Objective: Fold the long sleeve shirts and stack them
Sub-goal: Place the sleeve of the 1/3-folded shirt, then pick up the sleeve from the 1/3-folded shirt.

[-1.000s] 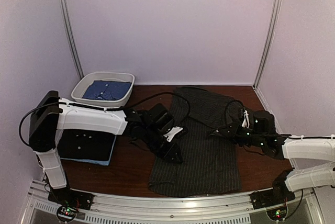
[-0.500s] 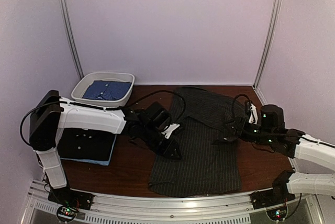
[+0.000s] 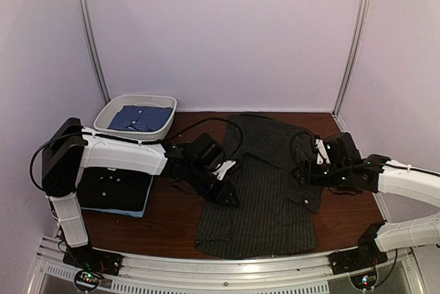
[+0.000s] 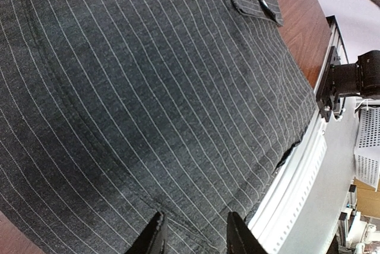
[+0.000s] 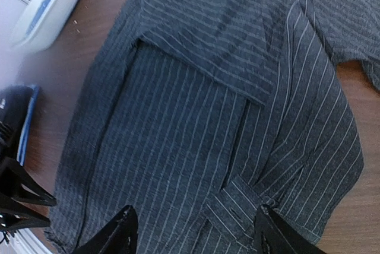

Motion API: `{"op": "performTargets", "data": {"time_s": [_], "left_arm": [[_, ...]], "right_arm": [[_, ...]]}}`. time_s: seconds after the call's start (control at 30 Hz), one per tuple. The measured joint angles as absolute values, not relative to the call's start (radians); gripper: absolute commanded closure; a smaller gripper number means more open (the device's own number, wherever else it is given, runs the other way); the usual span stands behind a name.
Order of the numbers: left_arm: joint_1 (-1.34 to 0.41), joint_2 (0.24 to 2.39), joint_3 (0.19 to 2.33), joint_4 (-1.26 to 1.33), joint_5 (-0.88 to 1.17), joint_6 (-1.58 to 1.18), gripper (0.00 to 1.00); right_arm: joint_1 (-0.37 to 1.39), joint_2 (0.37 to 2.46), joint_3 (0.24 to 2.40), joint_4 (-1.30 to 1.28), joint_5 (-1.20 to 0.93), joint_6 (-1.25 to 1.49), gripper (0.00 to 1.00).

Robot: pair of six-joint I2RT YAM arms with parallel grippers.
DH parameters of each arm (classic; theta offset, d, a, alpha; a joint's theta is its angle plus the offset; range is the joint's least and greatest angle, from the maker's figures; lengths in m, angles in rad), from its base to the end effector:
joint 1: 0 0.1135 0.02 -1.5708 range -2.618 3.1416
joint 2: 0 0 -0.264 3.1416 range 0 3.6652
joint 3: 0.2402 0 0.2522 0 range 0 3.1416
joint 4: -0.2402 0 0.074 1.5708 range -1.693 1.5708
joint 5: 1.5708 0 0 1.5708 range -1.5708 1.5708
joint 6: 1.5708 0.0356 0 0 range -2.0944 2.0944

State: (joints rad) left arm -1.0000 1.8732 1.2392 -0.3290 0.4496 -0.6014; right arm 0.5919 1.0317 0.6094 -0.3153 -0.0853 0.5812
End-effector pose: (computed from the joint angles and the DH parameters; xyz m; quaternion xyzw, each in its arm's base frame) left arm 0.1988 -0.3383 0.1817 0.2495 0.8985 -0.3575 0.0504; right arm 0.1755 0.1216 0.2208 -0.0221 0.9135 0.2562 0.3151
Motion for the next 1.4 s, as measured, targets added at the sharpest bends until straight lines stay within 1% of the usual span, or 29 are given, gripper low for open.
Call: {"op": "performTargets", "data": {"time_s": [0.23,0.47,0.7,1.07,1.4], "left_arm": [[-0.987,1.874,1.239,-0.302,0.458,-0.612,0.65],[-0.979,1.874,1.237,-0.284,0.465,-0.619,0.65],[-0.979,1.874,1.212,-0.277,0.468,-0.624,0.65],[-0.976,1.874,1.197,-0.253,0.473,-0.628,0.65],[-0.972,1.874,1.187,-0.236,0.477,-0.635,0.66]], "right_arm": [[0.694,1.14,0.609,-0.365,-0.033,0.566,0.36],[0.754,1.271,0.616,-0.363,0.039,0.554,0.45],[0.764,1.357,0.64,-0.334,0.089,0.552,0.53],[0.781,1.428,0.653,-0.293,0.099,0.554,0.61],[0.781,1.432,0.65,-0.287,0.118,0.575,0.75]]}}
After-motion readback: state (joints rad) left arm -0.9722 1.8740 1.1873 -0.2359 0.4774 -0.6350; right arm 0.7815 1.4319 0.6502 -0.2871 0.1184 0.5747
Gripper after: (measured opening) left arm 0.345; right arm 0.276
